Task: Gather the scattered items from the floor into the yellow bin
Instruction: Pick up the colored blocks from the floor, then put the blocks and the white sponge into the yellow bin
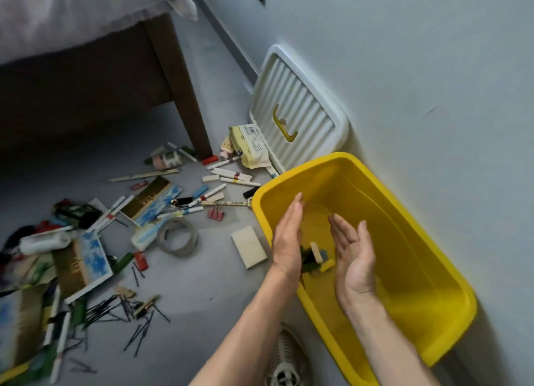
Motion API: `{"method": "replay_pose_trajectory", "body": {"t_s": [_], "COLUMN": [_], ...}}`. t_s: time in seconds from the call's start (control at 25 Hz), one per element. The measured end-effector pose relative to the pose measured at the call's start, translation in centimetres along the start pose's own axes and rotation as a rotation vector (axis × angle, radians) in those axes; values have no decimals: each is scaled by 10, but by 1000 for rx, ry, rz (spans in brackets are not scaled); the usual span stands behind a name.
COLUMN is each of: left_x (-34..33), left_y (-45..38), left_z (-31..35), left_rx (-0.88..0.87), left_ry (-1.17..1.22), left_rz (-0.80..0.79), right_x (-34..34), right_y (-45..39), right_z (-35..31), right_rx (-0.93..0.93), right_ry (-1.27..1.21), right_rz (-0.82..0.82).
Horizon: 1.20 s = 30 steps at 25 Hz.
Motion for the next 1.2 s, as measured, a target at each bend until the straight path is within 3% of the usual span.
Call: {"method": "replay_pose_trajectory", "body": {"t_s": [0.2, 0.4, 0.56, 0.84, 0.96, 1.08, 1.2], "left_x": [66, 129, 153, 187, 199, 206, 211], "left_y": [36, 53, 19, -53, -66, -63, -55], "left_z": [40, 42, 26, -23, -37, -42, -31], "left_rx": [-102, -148, -212, -80, -47, -24, -32], "left_ry": [82, -72, -300, -405, -424, -424, -391], "left_rz": [188, 363, 344, 318, 343, 365, 379], "right_x": [-50, -100, -114, -110, -104, -114, -139], "right_y": [51, 93, 75, 14, -3, -1, 22], "right_z": [-12, 1, 48, 162, 184, 174, 139], "right_rx": [108, 212, 195, 358, 325, 389, 393], "right_ry": [109, 317, 497, 1442, 1655, 1678, 1310], "right_rz": [-232, -474, -449, -258, -256, -236, -262]}}
Point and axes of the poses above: each hand's wrist, its own y-axis away from the middle knuckle, its own x-axis out of the back of the hand, z = x × y, the point moved 6 cm from there along -y, towards the middle knuckle, and after that the axes turned 9 degrees about z, right-handed, at the moved point
